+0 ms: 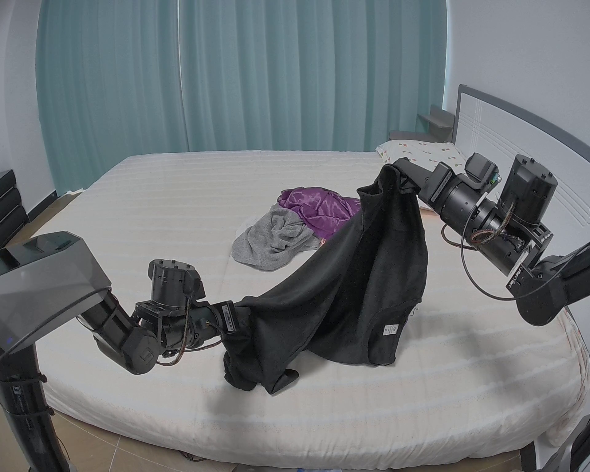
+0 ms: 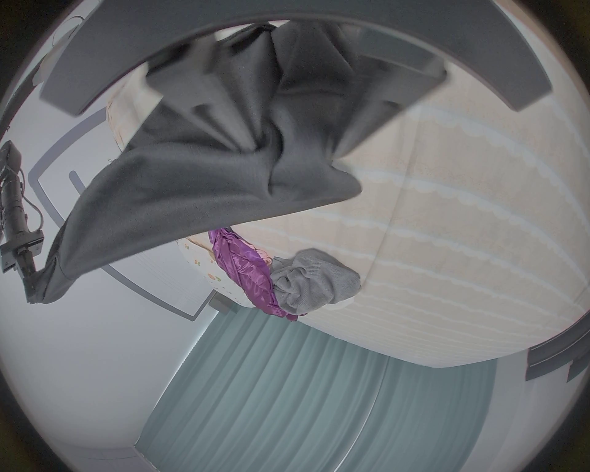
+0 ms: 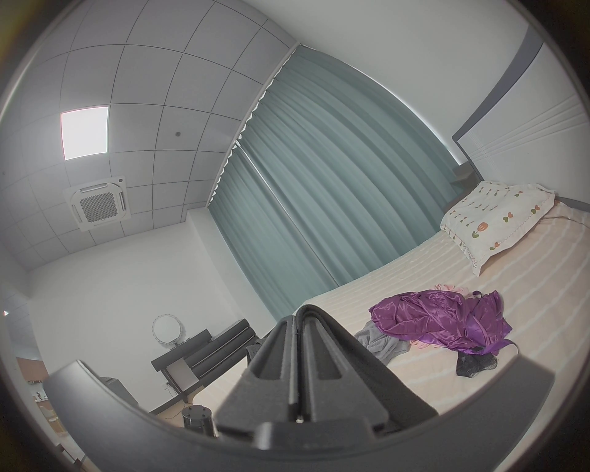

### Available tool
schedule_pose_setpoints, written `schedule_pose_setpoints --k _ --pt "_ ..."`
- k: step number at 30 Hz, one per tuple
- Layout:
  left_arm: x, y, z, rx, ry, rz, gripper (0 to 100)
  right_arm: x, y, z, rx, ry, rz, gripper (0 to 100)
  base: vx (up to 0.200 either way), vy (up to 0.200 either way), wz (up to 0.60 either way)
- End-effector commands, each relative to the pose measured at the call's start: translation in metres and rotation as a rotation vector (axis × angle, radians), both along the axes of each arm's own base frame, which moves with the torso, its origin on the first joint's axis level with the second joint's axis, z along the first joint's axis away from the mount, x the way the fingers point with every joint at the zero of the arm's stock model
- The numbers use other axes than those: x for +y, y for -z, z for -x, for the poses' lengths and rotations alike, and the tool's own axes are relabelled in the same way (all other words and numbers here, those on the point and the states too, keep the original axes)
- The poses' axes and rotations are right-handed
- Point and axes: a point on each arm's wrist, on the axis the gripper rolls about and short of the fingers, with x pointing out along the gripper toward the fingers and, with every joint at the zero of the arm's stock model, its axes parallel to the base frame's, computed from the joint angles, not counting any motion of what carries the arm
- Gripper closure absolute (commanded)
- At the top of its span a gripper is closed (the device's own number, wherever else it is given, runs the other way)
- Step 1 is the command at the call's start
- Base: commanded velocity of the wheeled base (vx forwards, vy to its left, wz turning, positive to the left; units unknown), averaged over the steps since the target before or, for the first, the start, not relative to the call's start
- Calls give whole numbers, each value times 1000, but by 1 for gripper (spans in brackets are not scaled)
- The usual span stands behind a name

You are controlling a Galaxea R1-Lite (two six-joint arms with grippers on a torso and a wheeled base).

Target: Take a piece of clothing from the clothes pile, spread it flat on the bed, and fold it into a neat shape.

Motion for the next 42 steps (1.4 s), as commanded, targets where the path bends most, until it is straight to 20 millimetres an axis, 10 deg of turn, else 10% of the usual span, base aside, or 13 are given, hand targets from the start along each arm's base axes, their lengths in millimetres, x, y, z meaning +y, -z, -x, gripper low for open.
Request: schedule_pose_setpoints --k 1,10,18,42 --pt "-4 15 -5 30 5 -11 0 -1 6 -5 12 9 5 100 0 0 0" --pt "2 -6 -5 -43 -57 23 0 -6 8 -9 28 22 -16 100 0 0 0" --pt "-19 -37 41 -89 51 51 0 -7 7 -10 24 27 -19 100 0 0 0" --pt "-81 27 82 95 293 -43 0 -7 0 -6 0 22 -30 100 0 0 0"
